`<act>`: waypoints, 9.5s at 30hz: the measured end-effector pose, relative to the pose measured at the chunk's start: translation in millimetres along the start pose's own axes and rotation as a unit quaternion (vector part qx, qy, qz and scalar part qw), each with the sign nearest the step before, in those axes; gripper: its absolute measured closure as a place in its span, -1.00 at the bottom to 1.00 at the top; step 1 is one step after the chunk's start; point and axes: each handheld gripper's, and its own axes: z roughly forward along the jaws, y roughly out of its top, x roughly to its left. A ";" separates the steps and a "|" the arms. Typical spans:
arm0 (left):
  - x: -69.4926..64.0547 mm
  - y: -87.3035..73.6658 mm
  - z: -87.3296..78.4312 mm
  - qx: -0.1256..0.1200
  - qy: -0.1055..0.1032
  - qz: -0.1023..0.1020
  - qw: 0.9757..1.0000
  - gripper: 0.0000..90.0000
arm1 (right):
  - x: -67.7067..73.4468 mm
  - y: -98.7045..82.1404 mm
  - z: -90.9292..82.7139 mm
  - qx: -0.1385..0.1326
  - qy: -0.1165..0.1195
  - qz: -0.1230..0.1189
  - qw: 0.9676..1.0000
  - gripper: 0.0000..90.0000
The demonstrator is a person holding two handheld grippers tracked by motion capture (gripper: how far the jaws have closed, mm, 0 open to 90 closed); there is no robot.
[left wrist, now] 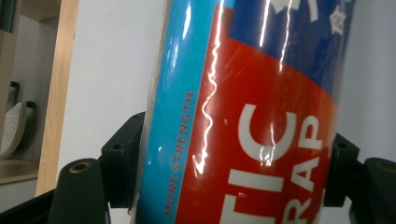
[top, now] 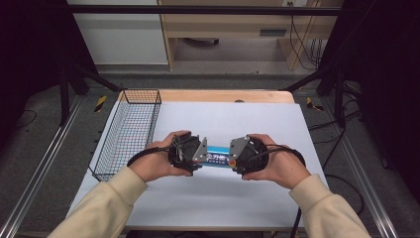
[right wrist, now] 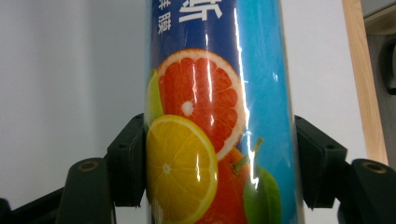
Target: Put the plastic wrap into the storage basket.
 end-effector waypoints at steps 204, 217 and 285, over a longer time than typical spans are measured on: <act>16.0 -150.7 -81.4 0.282 0.136 -0.521 0.794 -0.30 | 21.6 -145.5 52.7 -0.116 -0.191 0.526 0.820 -0.81; 17.1 -150.3 -76.6 0.281 0.128 -0.538 0.784 -0.30 | 24.2 -142.1 51.6 -0.124 -0.182 0.527 0.821 -0.81; 27.2 -150.9 -32.7 0.357 0.105 -0.531 0.762 -0.31 | 24.1 -141.5 52.9 -0.123 -0.171 0.520 0.828 -0.81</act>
